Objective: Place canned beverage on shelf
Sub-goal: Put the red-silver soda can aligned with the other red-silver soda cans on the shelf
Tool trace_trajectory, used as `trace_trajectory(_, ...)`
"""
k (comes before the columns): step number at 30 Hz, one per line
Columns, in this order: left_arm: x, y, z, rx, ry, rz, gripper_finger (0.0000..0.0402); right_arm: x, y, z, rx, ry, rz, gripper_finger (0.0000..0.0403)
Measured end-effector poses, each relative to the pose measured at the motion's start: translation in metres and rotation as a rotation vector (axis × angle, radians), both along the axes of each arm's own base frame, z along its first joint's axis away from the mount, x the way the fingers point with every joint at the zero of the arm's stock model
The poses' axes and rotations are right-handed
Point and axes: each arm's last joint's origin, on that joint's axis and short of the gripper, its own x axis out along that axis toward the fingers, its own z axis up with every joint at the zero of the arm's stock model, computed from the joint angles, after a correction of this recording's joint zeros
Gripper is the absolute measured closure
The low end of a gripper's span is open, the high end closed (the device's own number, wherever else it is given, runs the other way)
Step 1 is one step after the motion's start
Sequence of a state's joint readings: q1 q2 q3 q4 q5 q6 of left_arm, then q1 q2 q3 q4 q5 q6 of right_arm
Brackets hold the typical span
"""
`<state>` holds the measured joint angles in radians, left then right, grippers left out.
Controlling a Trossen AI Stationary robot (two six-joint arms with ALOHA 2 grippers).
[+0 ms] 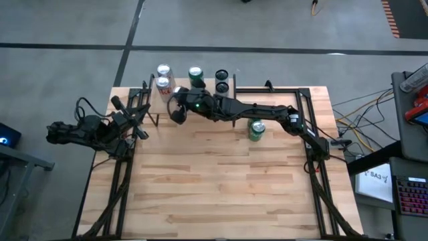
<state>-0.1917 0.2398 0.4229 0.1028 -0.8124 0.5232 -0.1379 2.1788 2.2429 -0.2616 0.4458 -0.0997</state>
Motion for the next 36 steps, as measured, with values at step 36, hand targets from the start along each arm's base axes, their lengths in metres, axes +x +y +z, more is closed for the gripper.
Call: trace_trajectory(36, 0.000, 0.000, 0.000, 0.000, 0.000, -0.001, 0.0402, -0.001, -0.008, -0.006, 0.053, 0.045, -0.030, 0.0391)
